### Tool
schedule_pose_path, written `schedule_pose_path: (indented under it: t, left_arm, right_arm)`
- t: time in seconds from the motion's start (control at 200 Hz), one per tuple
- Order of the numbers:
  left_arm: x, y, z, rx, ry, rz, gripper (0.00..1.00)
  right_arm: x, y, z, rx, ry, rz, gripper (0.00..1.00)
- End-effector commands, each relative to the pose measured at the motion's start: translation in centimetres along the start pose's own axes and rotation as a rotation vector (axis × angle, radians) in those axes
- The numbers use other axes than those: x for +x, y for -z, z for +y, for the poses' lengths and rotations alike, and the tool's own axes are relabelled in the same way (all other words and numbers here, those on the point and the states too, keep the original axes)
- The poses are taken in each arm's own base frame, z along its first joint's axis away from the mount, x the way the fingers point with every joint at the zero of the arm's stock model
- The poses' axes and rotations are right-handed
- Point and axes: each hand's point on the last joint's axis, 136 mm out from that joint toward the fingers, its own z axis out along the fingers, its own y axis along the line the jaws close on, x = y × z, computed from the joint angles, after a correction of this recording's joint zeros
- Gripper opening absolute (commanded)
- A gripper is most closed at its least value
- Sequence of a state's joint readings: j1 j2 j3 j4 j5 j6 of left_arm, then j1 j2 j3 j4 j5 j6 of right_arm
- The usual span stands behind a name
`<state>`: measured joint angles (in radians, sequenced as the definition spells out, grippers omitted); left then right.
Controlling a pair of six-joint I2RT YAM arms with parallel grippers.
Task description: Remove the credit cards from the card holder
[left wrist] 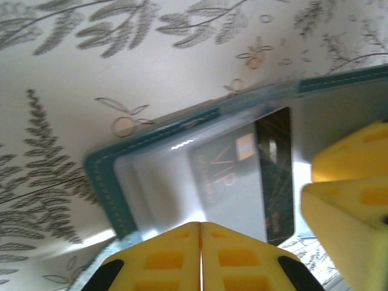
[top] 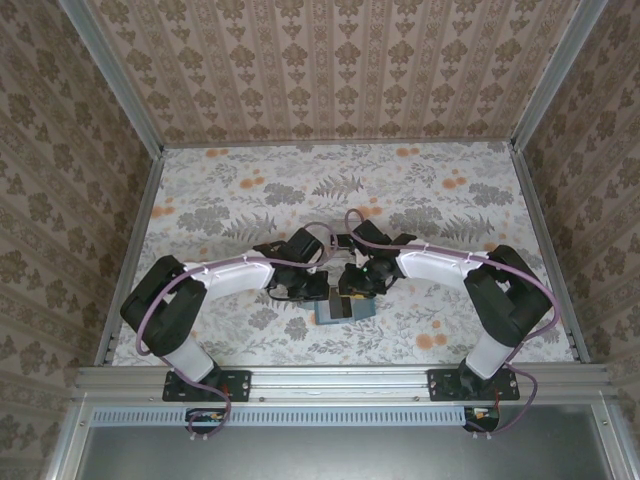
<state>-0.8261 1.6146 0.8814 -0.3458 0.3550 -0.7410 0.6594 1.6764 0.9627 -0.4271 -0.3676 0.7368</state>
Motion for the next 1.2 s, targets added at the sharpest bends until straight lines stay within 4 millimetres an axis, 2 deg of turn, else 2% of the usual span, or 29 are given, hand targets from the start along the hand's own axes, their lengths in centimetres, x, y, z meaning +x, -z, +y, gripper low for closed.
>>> schedule_pose_path:
  t: [0.0, 0.345, 0.515, 0.675, 0.905, 1.015, 1.195]
  left_arm:
    - [-0.2, 0.4, -1.3, 0.014, -0.024, -0.003, 0.08]
    - [0.7, -2.0, 0.0, -0.02, -0.007, 0.056, 0.08]
    - [1.1, -2.4, 1.0, -0.064, -0.004, 0.076, 0.08]
    - [1.5, -2.5, 1.9, -0.105, -0.005, 0.093, 0.08]
    - [1.7, -2.4, 2.2, -0.122, -0.012, 0.098, 0.07]
    - [1.6, -2.2, 2.4, -0.132, -0.015, 0.096, 0.07]
    - [1.6, -1.9, 2.5, -0.151, -0.026, 0.091, 0.07]
  right_arm:
    - [0.6, -0.4, -0.8, 0.005, -0.012, 0.028, 0.29]
    - [0.9, -1.6, -1.8, -0.016, -0.028, 0.06, 0.29]
    - [1.2, -1.9, -1.3, -0.07, -0.032, 0.072, 0.27]
    - [1.1, -1.1, -0.4, -0.12, -0.032, 0.054, 0.25]
    - [0.8, 0.2, 0.9, -0.173, -0.023, 0.025, 0.2]
    - [0.9, 0.0, 0.7, -0.163, -0.026, 0.026, 0.16]
    - [1.0, -0.1, -1.2, -0.066, -0.017, 0.018, 0.1]
